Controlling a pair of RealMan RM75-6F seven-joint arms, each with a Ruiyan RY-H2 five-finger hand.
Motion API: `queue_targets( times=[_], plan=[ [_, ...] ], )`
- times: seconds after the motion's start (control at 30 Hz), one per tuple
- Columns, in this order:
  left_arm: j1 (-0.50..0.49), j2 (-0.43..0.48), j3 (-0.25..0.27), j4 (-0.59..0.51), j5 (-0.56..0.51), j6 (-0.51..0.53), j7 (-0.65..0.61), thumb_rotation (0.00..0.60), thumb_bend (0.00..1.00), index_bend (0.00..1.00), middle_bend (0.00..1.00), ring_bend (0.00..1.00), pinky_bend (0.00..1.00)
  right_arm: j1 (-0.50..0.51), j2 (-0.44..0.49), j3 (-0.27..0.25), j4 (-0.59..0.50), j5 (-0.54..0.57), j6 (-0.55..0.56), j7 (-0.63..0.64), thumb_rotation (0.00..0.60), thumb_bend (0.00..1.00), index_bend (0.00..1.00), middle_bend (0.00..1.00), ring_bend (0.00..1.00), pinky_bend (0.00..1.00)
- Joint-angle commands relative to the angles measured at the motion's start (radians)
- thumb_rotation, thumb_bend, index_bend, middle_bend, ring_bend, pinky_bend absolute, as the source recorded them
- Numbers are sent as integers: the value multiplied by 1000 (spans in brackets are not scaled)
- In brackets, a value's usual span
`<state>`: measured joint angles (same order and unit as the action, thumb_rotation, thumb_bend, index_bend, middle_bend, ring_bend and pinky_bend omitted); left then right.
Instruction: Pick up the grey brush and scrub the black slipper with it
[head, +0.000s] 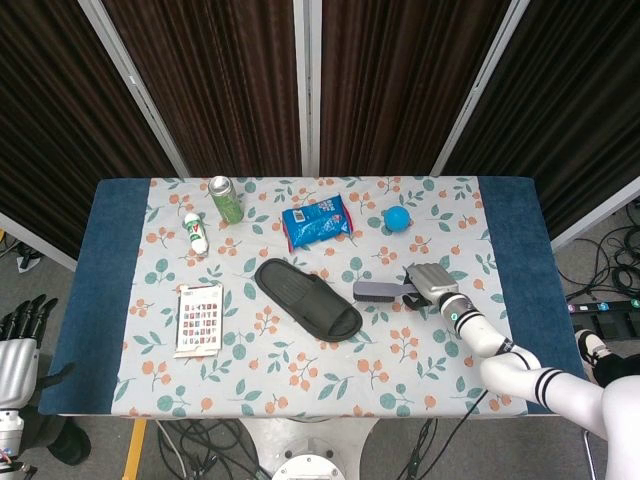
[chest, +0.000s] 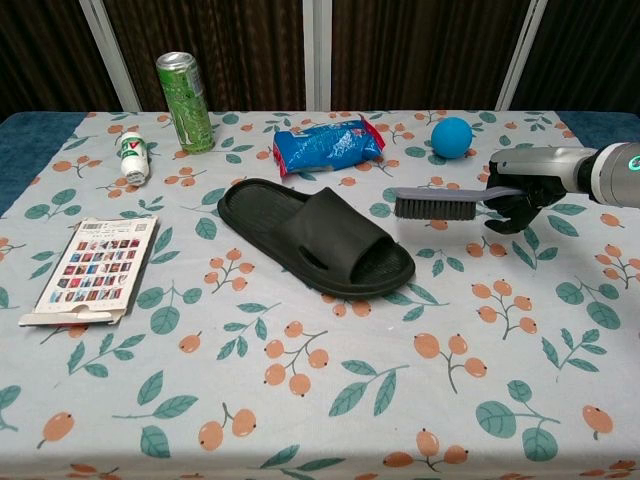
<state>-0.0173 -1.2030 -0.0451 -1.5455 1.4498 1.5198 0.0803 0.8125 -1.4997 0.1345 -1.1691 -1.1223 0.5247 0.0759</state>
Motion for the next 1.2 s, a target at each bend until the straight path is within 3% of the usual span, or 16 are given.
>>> queue_targets(
  times=[0.03,0.27,0.53,0.7,0.9,1.2],
  plan=[
    [-23,8,-8,5,35,-3,-31,600,165,155,166,98,147,-47,26,1,-43,-100,125,31,600,418,1000,996,1000,1000],
    [-158,47,-38,-2,165,-80,-110,600,170,155,167,98,147,-97,144,-2,-164,-245,308,62,600,424,1000,1000,1000,1000],
    [-435,43,-88,14,262,-336,-274,600,193,156,167,98,147,-112,302,15,-359,-289,387,-22,600,438,1000,1000,1000,1000],
    [-641,-42,-123,103,236,-578,-308,600,194,155,167,98,147,-99,341,17,-428,-246,353,-107,600,438,1000,1000,1000,1000],
    [-803,-196,-126,268,185,-771,-299,600,195,155,167,98,147,-88,331,16,-448,-191,336,-192,600,436,1000,1000,1000,1000],
    [-924,-365,-88,462,164,-868,-273,600,195,155,167,98,147,-86,327,12,-448,-150,332,-229,600,435,1000,1000,1000,1000]
  ],
)
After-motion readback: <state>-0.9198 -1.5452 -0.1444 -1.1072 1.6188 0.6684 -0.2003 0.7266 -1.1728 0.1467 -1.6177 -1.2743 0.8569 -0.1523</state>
